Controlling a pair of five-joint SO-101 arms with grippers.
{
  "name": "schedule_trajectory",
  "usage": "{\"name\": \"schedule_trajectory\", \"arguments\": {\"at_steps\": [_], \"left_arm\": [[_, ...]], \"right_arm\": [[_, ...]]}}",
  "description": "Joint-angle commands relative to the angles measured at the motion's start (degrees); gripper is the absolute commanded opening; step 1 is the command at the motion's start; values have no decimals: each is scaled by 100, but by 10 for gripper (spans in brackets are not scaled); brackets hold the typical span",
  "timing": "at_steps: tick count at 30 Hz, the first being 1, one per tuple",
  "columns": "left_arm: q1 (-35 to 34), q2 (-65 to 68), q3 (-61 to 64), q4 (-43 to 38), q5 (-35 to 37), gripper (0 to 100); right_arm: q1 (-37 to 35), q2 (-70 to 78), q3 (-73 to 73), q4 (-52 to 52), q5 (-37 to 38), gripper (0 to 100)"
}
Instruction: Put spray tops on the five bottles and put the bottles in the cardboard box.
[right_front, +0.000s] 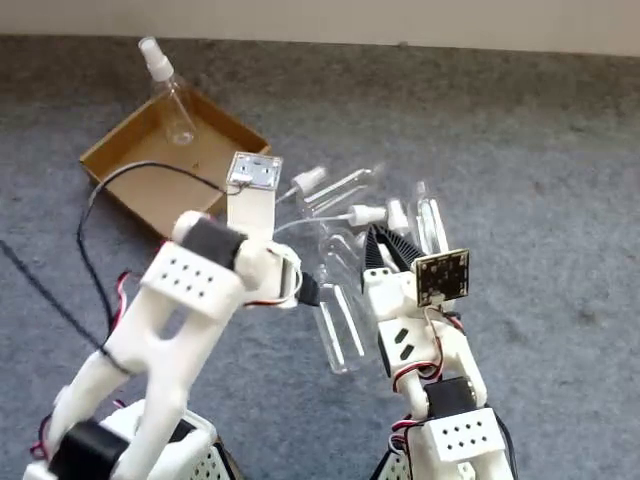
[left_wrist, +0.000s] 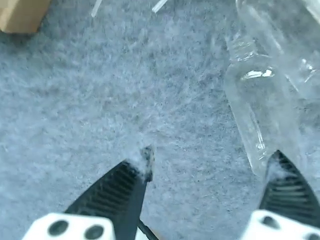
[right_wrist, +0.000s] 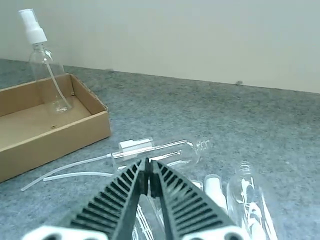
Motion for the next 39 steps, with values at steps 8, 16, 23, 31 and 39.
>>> {"name": "schedule_trajectory", "arguments": {"at_steps": [8, 16, 23, 31, 39], "left_arm": [[611, 1798, -1490, 202, 985, 322], [778, 2862, -2053, 158, 1222, 321], [1068, 3969, -2545, 167, 1222, 319], [1147, 4945, -3240, 158, 1477, 319], [1077, 5253, -3319, 158, 1785, 319]], "right_arm": [[57, -57, 971, 4, -53, 8], [57, -57, 971, 4, -35, 8], [57, -57, 971, 4, -35, 8], [48, -57, 971, 4, -26, 8], [48, -57, 971, 4, -18, 8]]}}
